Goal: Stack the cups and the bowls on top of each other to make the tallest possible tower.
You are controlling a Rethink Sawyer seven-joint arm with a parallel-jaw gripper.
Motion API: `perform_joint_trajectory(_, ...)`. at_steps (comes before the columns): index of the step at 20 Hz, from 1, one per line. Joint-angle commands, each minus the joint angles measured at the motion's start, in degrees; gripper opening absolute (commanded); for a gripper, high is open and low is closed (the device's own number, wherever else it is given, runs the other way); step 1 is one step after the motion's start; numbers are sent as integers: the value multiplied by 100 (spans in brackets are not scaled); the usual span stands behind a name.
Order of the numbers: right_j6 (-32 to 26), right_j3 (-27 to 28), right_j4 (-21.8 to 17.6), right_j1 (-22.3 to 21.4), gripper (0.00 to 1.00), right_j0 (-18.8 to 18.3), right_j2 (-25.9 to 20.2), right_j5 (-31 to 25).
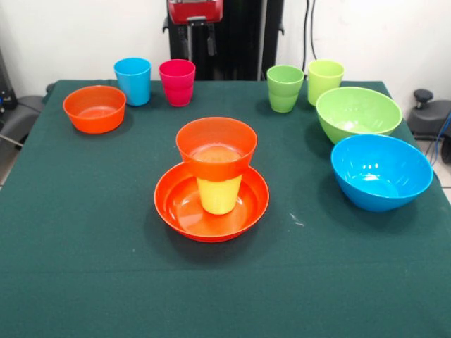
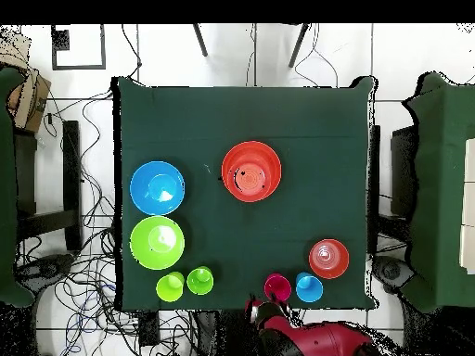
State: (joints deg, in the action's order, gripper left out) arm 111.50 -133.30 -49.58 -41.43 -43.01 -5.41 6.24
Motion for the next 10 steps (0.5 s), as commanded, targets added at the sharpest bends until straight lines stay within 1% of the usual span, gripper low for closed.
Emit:
perform_joint_trajectory(1, 91, 525, 97, -64, 100, -59, -741, -716)
perform_joint_trajectory(4, 86, 526, 161, -65, 100, -80, -814, -795)
perform_joint_trajectory(10, 278, 750, 157, 260, 100, 204, -658, -533)
